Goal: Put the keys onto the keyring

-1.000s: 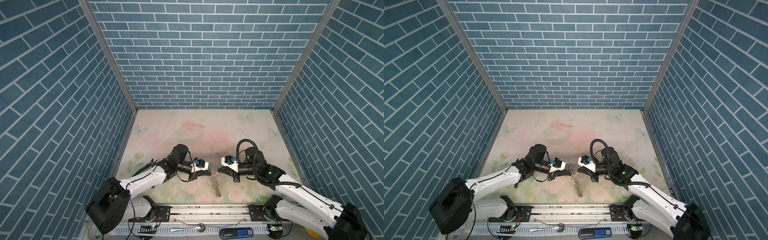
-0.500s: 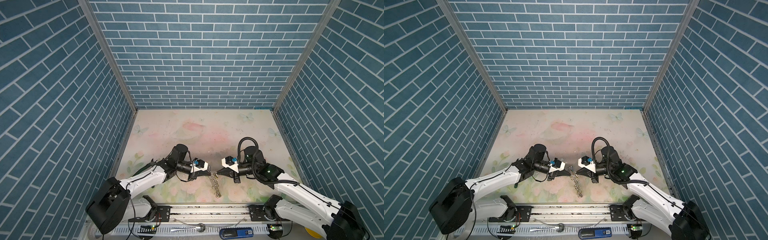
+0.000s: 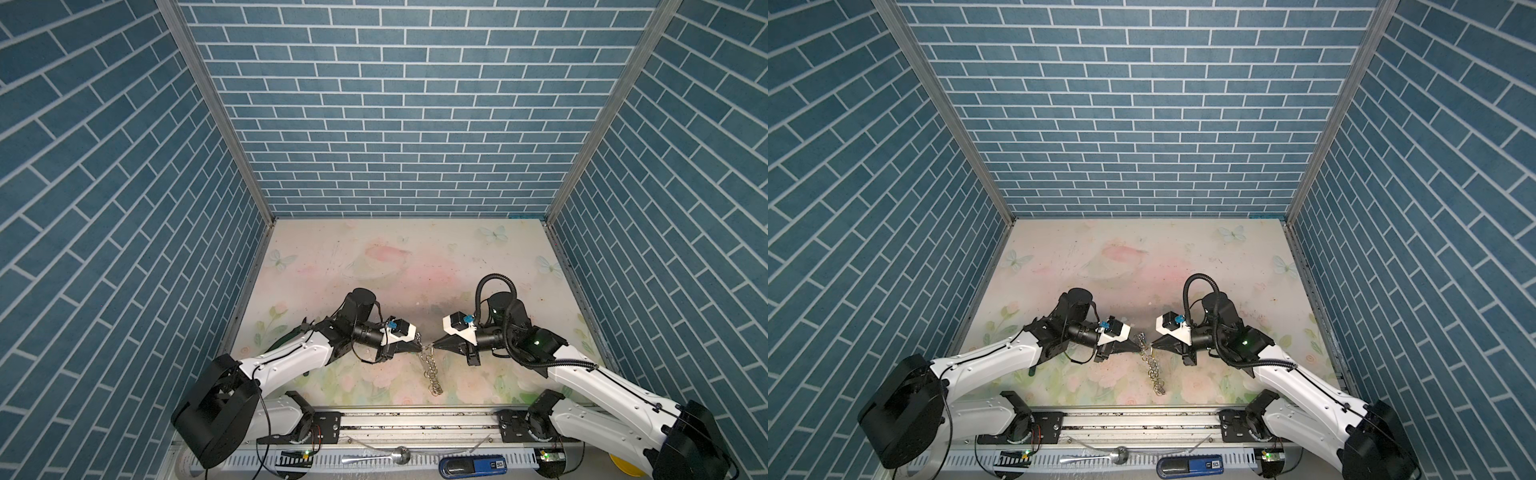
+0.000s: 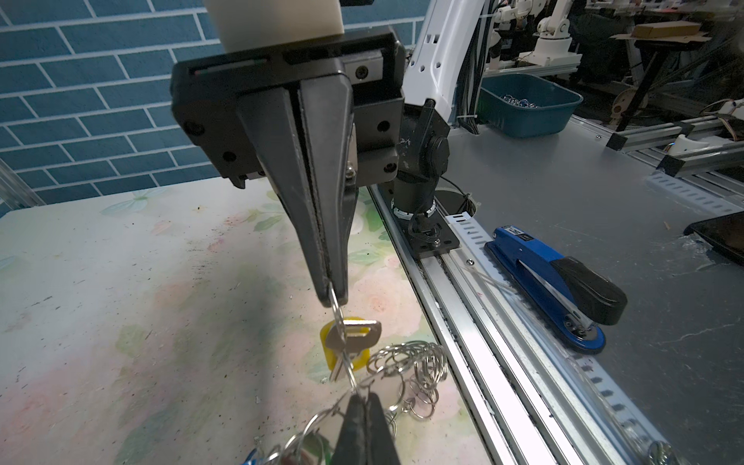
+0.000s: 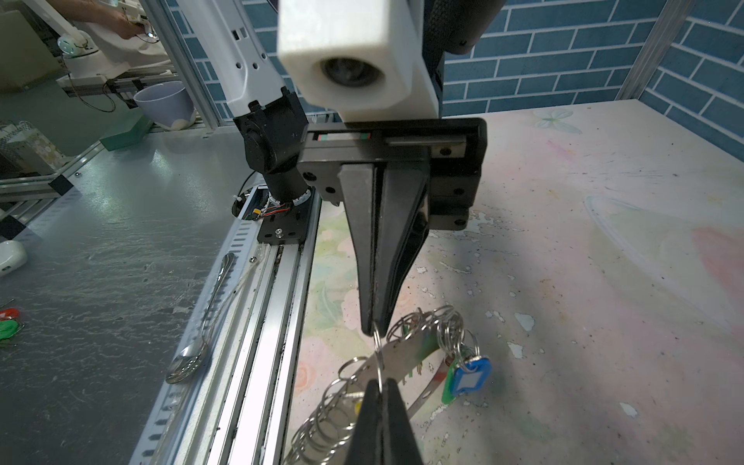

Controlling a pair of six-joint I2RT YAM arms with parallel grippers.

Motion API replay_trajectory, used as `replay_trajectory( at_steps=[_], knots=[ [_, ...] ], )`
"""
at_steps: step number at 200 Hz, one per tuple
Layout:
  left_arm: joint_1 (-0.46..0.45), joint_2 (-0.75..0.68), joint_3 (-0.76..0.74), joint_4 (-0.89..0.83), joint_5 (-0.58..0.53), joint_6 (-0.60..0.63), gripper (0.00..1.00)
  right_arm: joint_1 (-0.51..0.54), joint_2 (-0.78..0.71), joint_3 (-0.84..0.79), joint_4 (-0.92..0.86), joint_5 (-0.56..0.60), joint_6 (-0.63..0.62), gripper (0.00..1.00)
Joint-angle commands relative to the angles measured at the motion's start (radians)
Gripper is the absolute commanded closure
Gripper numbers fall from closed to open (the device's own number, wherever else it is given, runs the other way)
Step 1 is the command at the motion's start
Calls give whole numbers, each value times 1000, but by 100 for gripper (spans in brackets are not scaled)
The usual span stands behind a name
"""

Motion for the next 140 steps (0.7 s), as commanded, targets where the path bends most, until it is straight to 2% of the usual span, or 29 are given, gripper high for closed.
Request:
replay_trajectory(
  at_steps=[1, 69, 140],
  knots=[
    [7, 1, -3, -27, 20, 2, 100, -2, -13, -12, 35, -8, -38, 100],
    [7, 0, -3, -22, 22, 1, 100, -2, 16, -1, 20, -61, -33, 100],
    [7, -6, -5, -16, 29, -6, 100, -2, 32, 10, 16, -64, -39, 100]
  ],
)
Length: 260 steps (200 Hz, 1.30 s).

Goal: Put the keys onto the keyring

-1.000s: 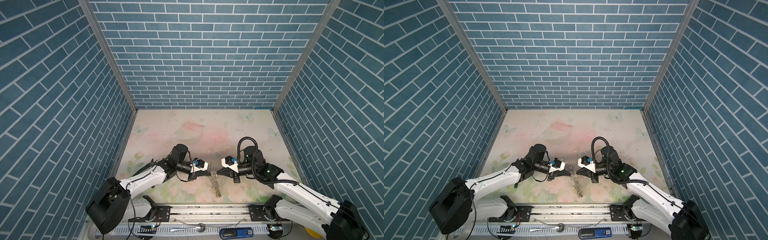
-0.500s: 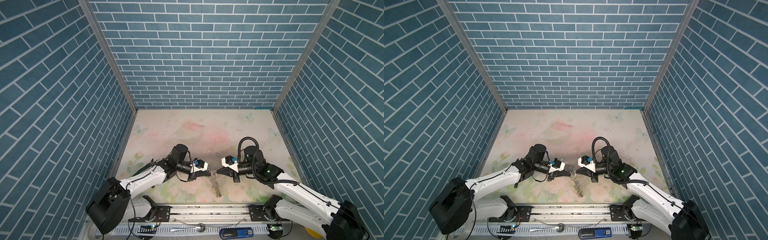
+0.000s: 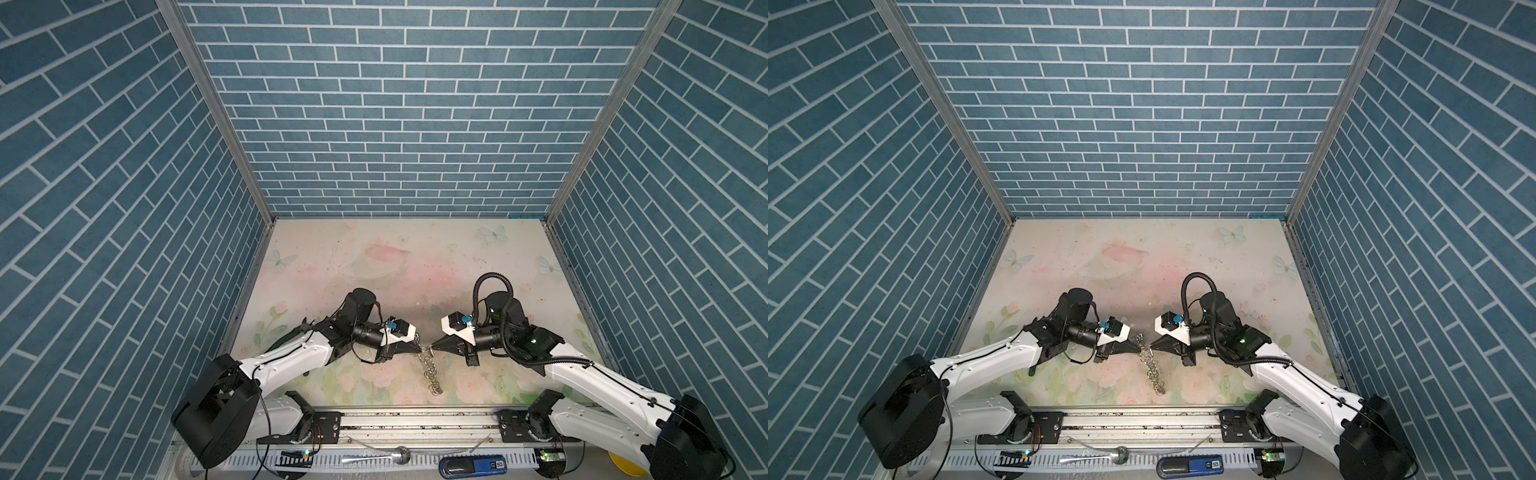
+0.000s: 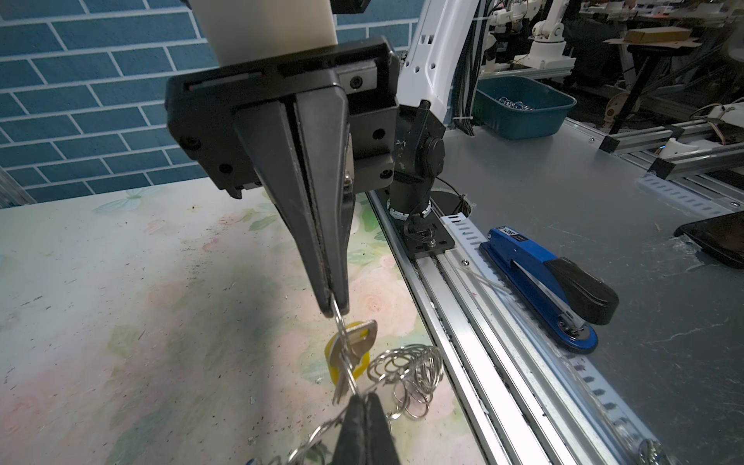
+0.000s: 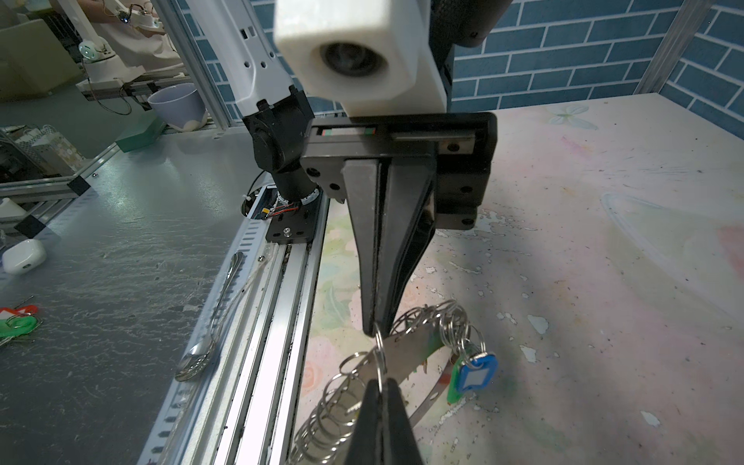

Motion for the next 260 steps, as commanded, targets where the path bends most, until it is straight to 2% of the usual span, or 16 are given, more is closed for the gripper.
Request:
replay_trajectory(
  at_steps=[1, 55, 260],
  knots=[
    [6, -7, -5, -7, 20, -5, 100, -2, -1, 10, 6, -32, -39, 100],
    [6, -9, -5, -7, 21, -7, 100, -2, -60, -21, 48, -1, -33, 100],
    [4, -15, -8, 11, 33, -22, 100, -2, -1, 1, 21, -43, -36, 100]
  ],
)
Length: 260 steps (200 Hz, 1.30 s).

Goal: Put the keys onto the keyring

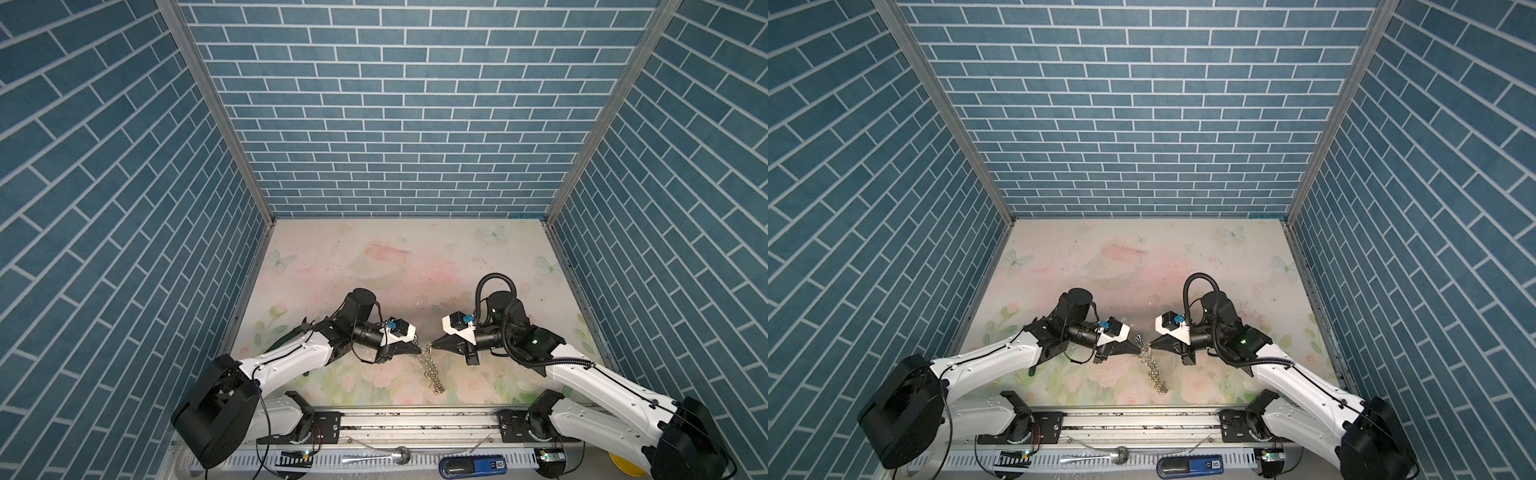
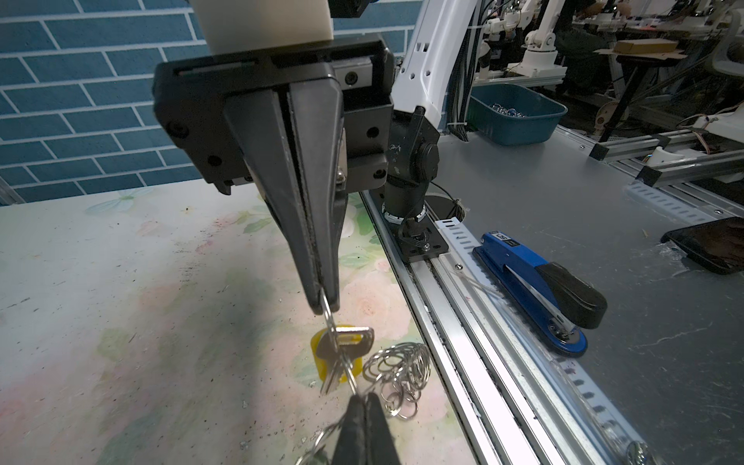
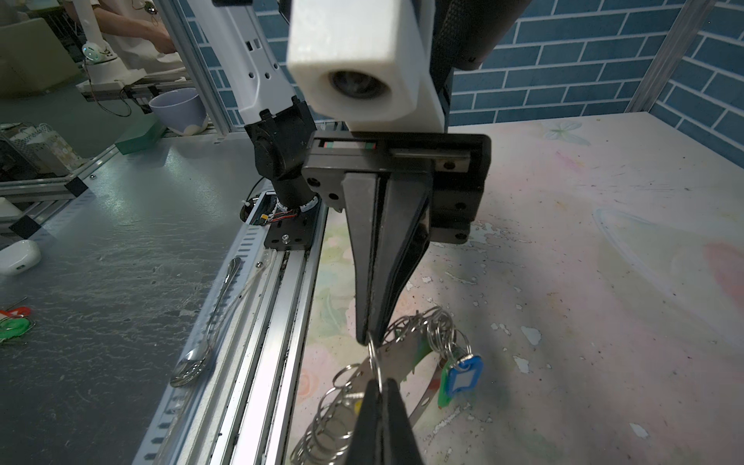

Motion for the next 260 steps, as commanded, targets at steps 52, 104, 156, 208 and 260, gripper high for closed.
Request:
replay_trajectory(
  at_steps=[52, 104, 156, 208, 260],
  knots=[
    [4, -11, -8, 12, 13, -7, 100, -2, 7, 1, -4, -59, -38, 100],
    [4, -12, -9, 16, 6, -7, 100, -2, 11, 0, -16, -105, -42, 100],
    [4, -13, -12, 24, 5, -12, 100, -1, 23, 5, -33, -99, -48, 100],
    [4, -10, -11, 21, 4, -11, 100, 0, -12, -12, 21, -17, -11, 100],
    [4, -12, -11, 21, 1, -12, 100, -1, -20, -23, 35, 7, 31, 100]
  ],
)
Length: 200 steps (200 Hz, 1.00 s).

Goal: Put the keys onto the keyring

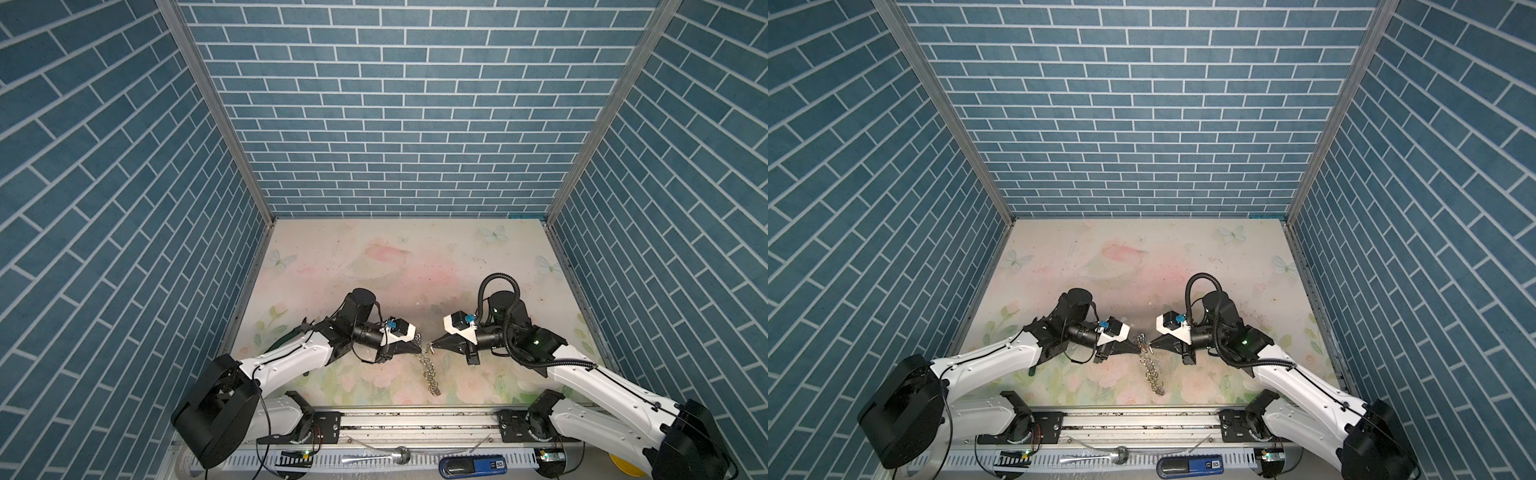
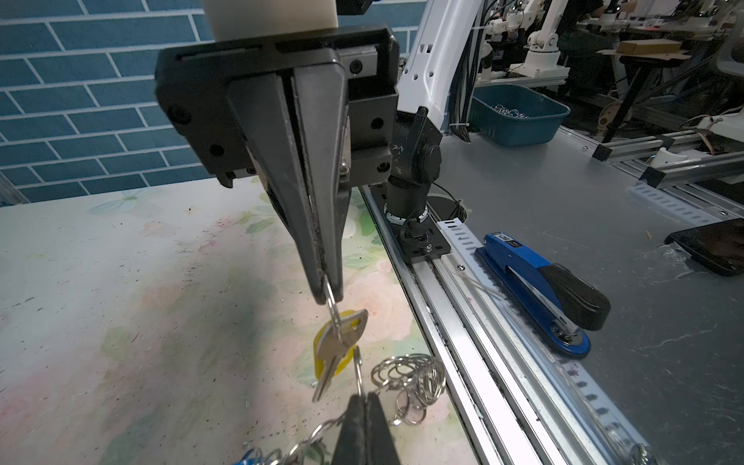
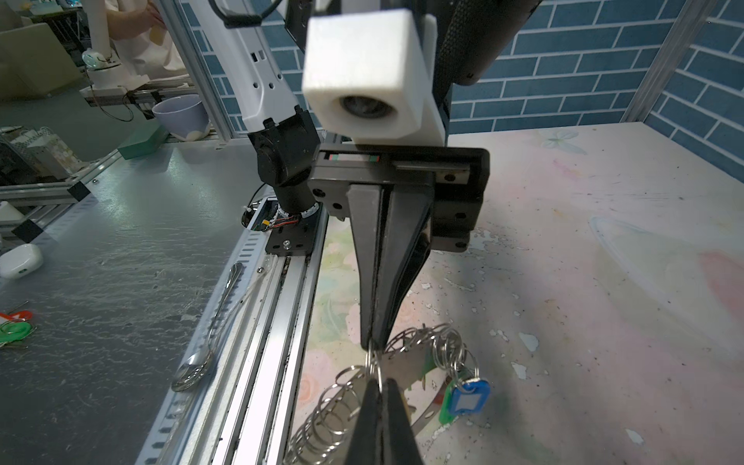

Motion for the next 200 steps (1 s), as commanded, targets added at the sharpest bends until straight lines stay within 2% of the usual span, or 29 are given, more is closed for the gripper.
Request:
replay_trajectory(
  at_steps=[1, 200],
  knots=[
    [4, -13, -6, 7, 5, -4, 100, 0, 0, -22, 19, 7, 19, 100],
    [4, -11, -5, 4, 1, -3, 100, 19, 4, -21, -20, -19, 11, 100]
  ],
)
